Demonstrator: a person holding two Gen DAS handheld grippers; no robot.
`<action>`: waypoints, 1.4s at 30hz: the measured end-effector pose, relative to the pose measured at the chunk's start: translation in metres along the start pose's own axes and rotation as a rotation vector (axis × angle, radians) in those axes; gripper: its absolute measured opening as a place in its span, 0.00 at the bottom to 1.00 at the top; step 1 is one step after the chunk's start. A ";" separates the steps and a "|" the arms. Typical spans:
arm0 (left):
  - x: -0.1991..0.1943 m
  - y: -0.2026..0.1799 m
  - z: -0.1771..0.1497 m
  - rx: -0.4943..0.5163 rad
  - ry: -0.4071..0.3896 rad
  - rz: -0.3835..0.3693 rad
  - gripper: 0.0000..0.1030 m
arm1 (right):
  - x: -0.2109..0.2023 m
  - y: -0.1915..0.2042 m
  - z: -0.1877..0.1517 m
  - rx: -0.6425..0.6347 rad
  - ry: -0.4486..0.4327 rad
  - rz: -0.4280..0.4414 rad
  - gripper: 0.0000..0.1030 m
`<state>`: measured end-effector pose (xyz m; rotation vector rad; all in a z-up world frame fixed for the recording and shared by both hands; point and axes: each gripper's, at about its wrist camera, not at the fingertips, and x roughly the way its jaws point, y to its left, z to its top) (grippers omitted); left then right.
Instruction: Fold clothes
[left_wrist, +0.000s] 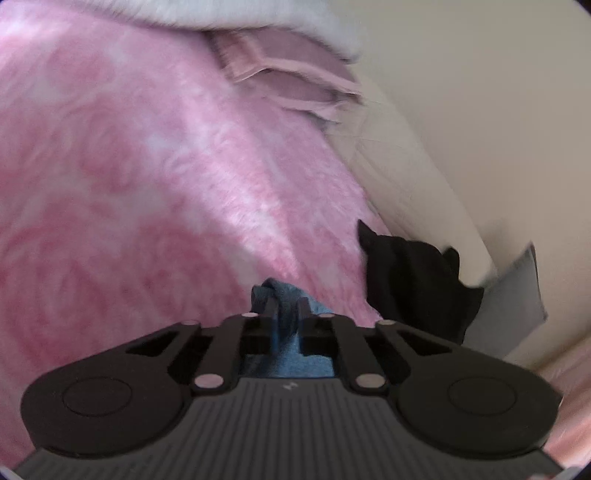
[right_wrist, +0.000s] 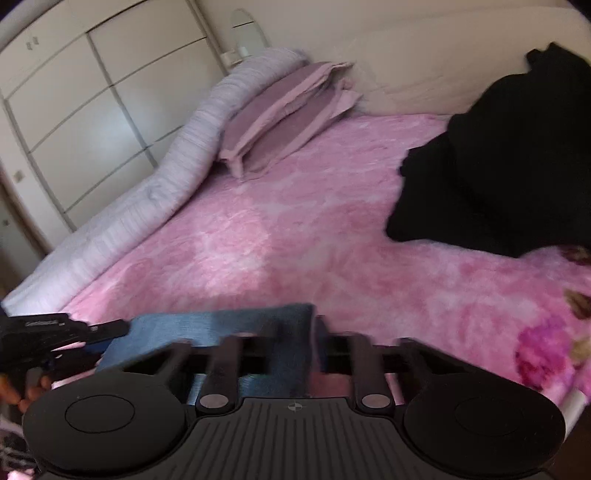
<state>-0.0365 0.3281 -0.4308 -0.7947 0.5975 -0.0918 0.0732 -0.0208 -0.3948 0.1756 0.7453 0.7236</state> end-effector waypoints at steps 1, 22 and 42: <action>0.003 -0.001 -0.002 0.050 -0.004 0.023 0.03 | 0.003 -0.001 -0.001 -0.015 0.004 -0.016 0.06; -0.007 -0.029 -0.020 0.229 -0.058 0.103 0.14 | -0.010 0.007 -0.012 0.068 -0.019 0.039 0.13; 0.025 -0.095 -0.053 0.611 -0.019 0.241 0.15 | -0.007 0.045 -0.015 -0.210 -0.076 -0.221 0.02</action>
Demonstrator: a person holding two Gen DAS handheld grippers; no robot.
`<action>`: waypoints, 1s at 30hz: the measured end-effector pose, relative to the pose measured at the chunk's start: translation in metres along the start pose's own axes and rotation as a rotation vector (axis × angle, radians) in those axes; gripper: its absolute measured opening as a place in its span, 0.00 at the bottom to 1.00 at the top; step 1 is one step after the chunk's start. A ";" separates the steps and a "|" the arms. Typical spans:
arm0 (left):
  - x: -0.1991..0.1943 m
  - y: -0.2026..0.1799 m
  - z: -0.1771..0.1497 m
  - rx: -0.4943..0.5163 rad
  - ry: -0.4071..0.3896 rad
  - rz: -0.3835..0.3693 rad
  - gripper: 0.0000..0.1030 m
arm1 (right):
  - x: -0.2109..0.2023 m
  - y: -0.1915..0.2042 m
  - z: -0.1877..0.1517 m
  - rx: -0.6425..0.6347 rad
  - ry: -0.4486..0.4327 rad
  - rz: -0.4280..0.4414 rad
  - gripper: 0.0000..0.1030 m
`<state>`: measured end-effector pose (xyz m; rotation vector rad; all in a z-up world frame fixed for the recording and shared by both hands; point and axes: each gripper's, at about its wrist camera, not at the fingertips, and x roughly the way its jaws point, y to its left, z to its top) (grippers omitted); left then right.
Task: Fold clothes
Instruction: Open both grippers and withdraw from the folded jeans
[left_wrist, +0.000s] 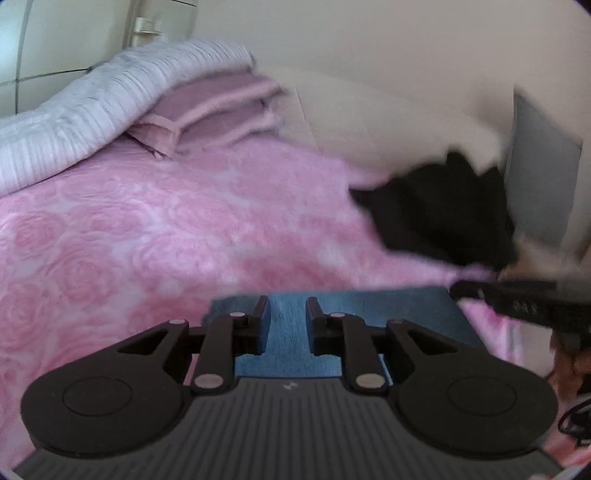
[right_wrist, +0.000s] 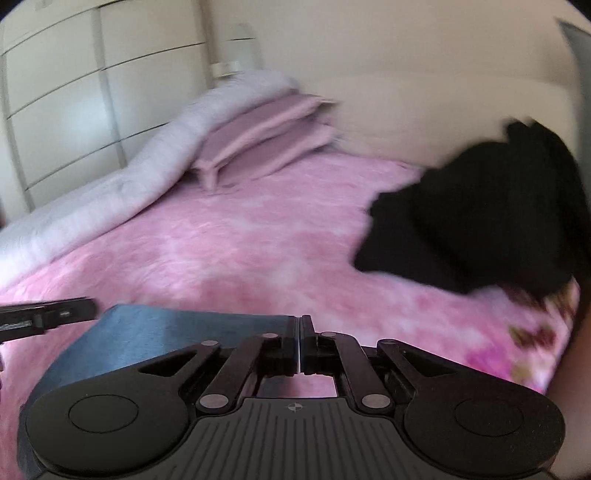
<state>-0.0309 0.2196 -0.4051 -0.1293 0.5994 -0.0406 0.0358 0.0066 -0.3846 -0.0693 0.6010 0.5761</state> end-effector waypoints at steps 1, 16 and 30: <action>0.009 -0.005 -0.003 0.026 0.020 0.022 0.16 | 0.012 0.007 -0.001 -0.047 0.023 -0.017 0.02; -0.060 -0.018 -0.024 -0.002 0.049 0.074 0.16 | -0.042 -0.002 -0.024 0.063 0.089 0.009 0.04; -0.118 -0.066 -0.072 -0.056 0.150 0.195 0.17 | -0.103 0.057 -0.085 -0.014 0.174 -0.095 0.15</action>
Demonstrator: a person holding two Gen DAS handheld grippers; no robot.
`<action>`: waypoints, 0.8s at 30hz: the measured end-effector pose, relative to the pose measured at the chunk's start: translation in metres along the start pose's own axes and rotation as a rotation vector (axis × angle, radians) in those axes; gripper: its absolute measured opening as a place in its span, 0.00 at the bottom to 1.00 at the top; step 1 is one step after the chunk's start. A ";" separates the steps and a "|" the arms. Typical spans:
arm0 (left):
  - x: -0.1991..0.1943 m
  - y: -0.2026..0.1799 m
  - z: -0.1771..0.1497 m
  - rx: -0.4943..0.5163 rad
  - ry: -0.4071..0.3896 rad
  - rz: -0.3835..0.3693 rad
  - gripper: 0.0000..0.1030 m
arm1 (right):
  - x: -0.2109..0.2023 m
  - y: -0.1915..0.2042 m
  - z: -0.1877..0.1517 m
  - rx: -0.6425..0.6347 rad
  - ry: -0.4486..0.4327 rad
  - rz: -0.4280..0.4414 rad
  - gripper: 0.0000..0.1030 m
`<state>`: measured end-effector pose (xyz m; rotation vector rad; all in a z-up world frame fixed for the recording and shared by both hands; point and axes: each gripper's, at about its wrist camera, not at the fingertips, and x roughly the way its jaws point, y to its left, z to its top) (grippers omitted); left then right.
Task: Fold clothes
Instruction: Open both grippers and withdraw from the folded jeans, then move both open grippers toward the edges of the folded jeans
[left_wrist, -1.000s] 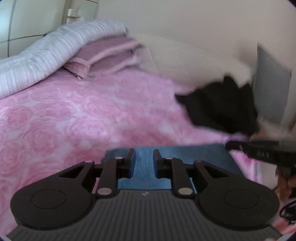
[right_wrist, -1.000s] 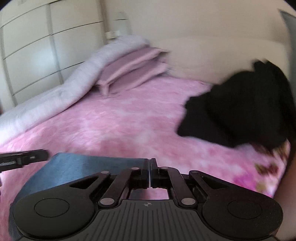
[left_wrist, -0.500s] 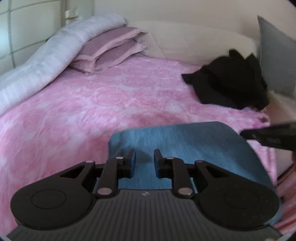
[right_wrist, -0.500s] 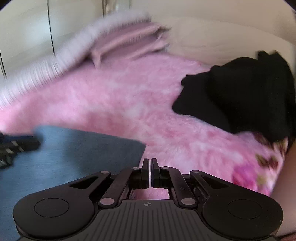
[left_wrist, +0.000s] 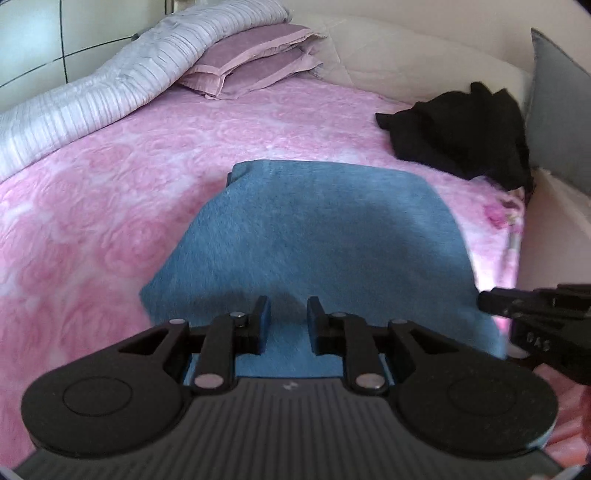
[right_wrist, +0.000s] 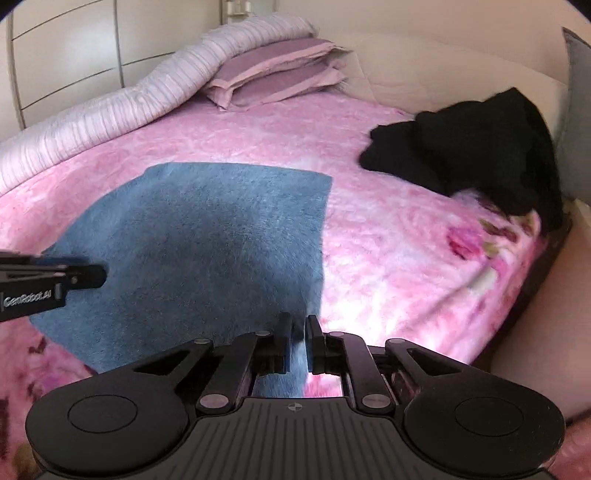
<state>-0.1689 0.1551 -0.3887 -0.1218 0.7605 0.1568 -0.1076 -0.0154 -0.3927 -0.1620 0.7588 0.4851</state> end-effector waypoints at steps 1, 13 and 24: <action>-0.010 -0.002 -0.004 -0.005 -0.001 0.007 0.18 | -0.008 -0.001 -0.004 0.016 0.001 0.002 0.19; -0.116 -0.019 -0.070 -0.058 -0.017 0.113 0.38 | -0.090 0.028 -0.060 0.067 0.005 0.056 0.64; -0.171 -0.018 -0.094 -0.066 -0.059 0.158 0.39 | -0.142 0.048 -0.074 -0.005 -0.063 0.072 0.64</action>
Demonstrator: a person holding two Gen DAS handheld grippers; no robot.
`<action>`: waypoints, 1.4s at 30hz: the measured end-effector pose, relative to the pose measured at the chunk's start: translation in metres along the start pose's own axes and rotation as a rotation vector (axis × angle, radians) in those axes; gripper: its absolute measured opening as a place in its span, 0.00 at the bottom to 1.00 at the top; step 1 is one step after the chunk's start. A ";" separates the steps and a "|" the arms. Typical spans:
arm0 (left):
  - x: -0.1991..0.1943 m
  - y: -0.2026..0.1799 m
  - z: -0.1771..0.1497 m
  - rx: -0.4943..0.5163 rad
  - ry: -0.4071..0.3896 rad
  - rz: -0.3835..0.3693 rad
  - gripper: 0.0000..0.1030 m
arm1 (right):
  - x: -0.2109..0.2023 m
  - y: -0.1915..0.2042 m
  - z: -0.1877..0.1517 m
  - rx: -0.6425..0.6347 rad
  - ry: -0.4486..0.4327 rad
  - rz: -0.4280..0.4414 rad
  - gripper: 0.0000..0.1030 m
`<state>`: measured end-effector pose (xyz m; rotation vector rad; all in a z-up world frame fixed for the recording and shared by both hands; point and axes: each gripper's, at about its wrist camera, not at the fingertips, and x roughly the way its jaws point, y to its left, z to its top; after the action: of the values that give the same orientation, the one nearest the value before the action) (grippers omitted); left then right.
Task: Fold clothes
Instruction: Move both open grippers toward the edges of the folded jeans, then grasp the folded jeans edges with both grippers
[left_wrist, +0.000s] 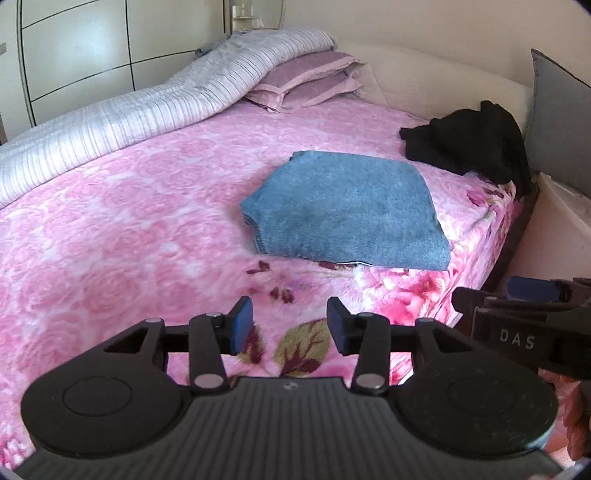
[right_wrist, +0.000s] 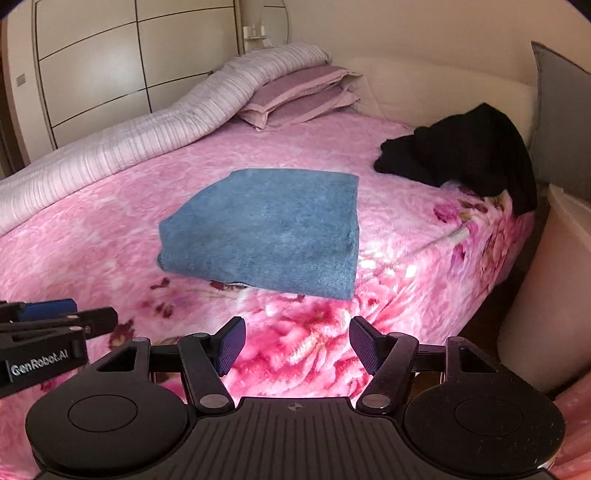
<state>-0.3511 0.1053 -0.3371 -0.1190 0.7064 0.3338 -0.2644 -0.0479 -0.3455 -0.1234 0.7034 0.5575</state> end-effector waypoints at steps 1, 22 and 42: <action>-0.002 0.000 -0.001 -0.001 -0.002 -0.001 0.40 | -0.002 0.001 -0.001 -0.005 -0.002 0.001 0.64; 0.025 0.005 -0.007 -0.037 0.041 -0.026 0.41 | 0.021 0.006 -0.011 -0.050 0.018 -0.033 0.64; 0.113 0.109 0.046 -0.315 0.041 -0.303 0.51 | 0.105 -0.138 0.033 0.523 0.024 0.316 0.65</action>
<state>-0.2792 0.2469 -0.3754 -0.5271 0.6608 0.1495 -0.1072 -0.1082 -0.3982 0.4762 0.8780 0.6553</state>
